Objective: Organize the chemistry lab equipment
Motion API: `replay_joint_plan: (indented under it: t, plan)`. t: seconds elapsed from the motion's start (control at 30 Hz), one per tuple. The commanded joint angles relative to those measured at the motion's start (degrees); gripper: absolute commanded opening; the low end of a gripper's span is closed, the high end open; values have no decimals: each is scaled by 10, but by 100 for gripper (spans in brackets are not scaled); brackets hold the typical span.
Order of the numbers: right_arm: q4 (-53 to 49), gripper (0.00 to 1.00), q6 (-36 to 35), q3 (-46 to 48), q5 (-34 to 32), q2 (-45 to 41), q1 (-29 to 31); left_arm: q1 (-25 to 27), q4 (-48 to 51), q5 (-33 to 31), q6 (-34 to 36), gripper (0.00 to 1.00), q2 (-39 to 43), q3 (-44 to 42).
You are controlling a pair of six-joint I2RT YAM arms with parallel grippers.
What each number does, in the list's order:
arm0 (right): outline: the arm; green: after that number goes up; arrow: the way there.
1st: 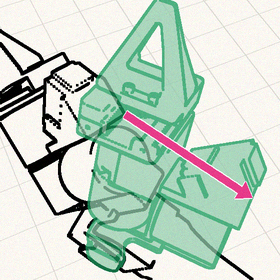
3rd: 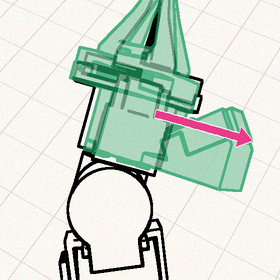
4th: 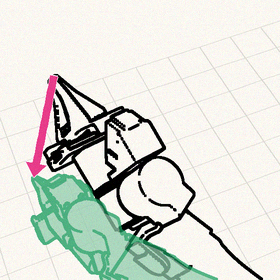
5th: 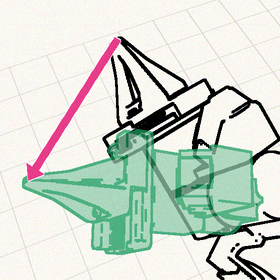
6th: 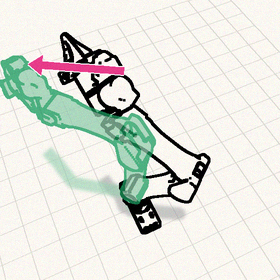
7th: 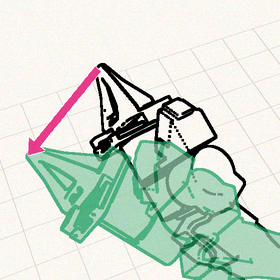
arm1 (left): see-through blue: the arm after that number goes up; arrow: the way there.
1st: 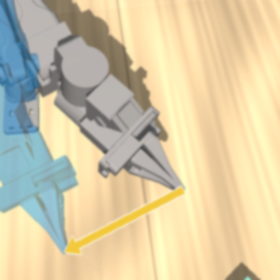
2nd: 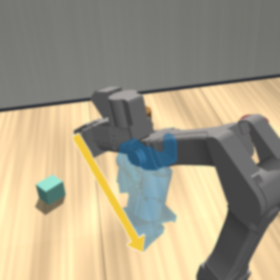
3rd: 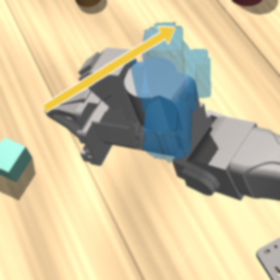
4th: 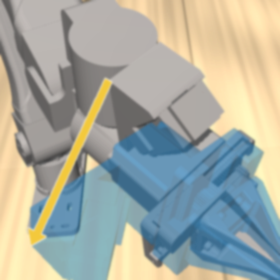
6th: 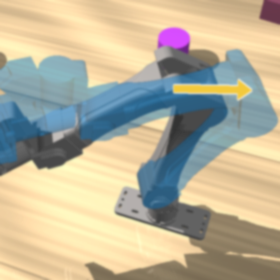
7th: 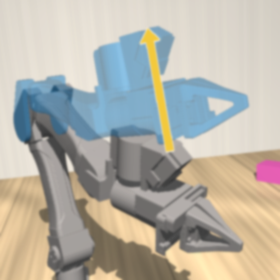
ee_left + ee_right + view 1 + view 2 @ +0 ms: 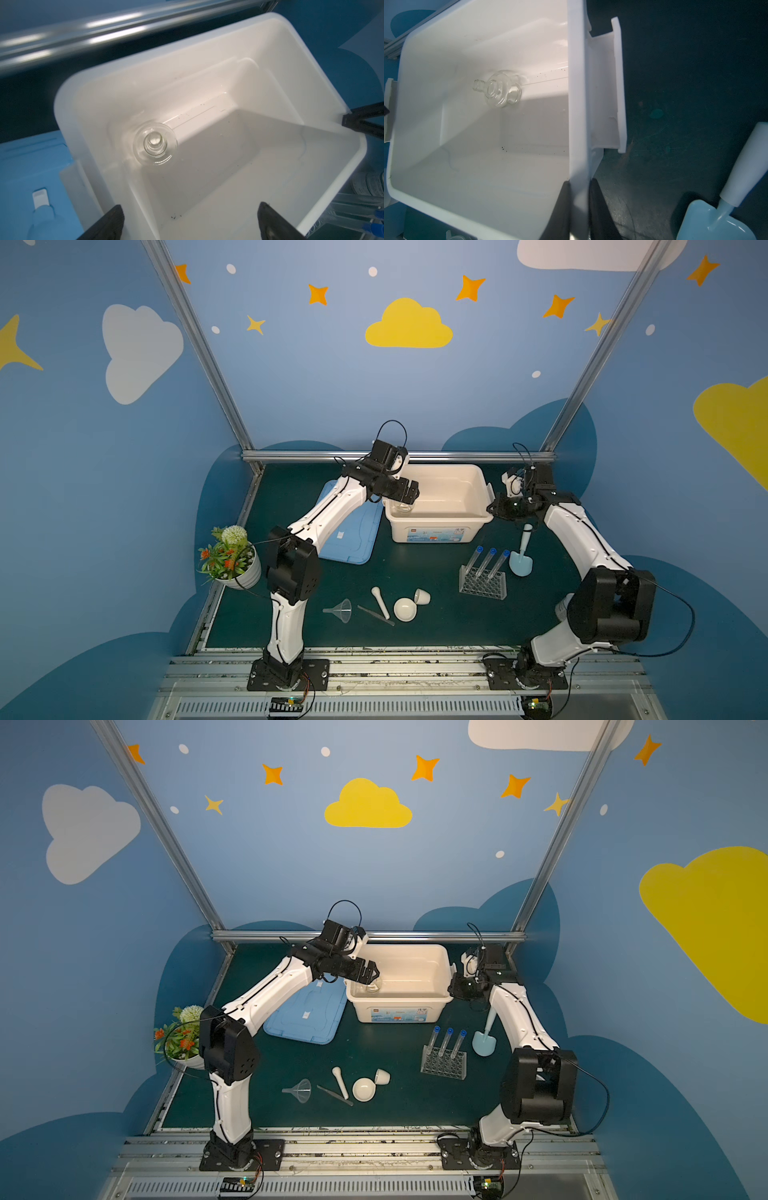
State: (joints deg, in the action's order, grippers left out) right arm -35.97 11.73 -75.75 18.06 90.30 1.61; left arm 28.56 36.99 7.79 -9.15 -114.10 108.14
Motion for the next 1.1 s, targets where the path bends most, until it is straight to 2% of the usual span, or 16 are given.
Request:
replay_joint_plan:
  t: [0.0,0.23,0.4,0.53,0.77,0.87,0.93,1.0,1.07]
  plan:
    - [-12,9,7,11,-8,3,1,-8,-52,31,-36,100,36,-32]
    - [-13,9,9,18,-11,1,1,-20,-49,22,-42,100,47,-62]
    - [-16,9,7,20,-17,0,1,-34,-52,46,-43,100,55,-92]
    - [-19,9,8,19,-18,1,1,-42,-92,71,-55,100,70,-137]
    - [-38,10,10,-8,-26,-14,1,-45,-102,77,-63,100,69,-145]
    - [-50,22,11,-29,-29,-31,2,-46,-112,85,-63,100,78,-143]
    - [-59,37,11,-41,-28,-46,3,-45,-121,85,-62,100,91,-144]
    - [-58,42,7,-42,-18,-67,5,-45,-131,78,-61,100,110,-152]
    - [-44,52,-1,-30,-10,-97,13,-45,-144,73,-55,100,136,-168]
